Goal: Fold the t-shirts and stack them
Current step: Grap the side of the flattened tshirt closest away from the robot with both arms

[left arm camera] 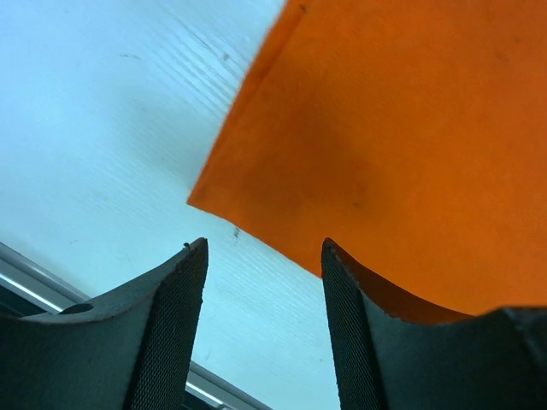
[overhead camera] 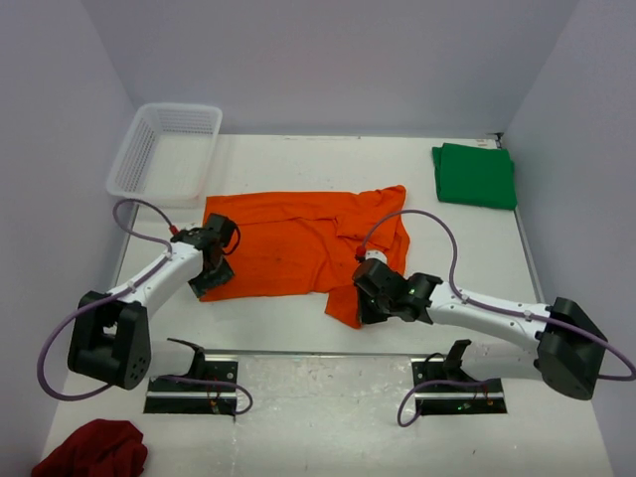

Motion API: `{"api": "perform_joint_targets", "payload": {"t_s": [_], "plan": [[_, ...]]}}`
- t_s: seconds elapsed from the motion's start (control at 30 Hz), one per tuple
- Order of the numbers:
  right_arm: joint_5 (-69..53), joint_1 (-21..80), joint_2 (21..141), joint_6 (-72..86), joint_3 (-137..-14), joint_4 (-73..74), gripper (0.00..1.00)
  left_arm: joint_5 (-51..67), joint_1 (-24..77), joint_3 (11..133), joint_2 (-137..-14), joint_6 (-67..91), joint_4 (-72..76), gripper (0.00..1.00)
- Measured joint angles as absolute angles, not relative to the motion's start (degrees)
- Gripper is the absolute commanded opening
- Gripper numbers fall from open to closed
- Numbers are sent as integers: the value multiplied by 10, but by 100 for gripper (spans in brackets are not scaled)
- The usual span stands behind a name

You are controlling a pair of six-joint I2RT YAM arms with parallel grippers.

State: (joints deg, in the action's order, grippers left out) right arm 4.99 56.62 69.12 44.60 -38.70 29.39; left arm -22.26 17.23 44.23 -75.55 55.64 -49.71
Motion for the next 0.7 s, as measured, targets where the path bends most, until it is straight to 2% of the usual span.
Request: {"api": "perform_joint_targets", "payload": {"t_s": [0.2,0.43,0.57,0.7], "plan": [[47,566,661,438,-369,291,0,-211,100,430,-756,529,-486,55],[47,566,642,438,-362,291,0,-185,86,413,-783,513,-470,52],[48,566,639,439,-362,291,0,-177,75,405,-790,511,-462,43],[48,566,631,439,-362,292,0,-172,58,404,-790,503,-455,42]]}}
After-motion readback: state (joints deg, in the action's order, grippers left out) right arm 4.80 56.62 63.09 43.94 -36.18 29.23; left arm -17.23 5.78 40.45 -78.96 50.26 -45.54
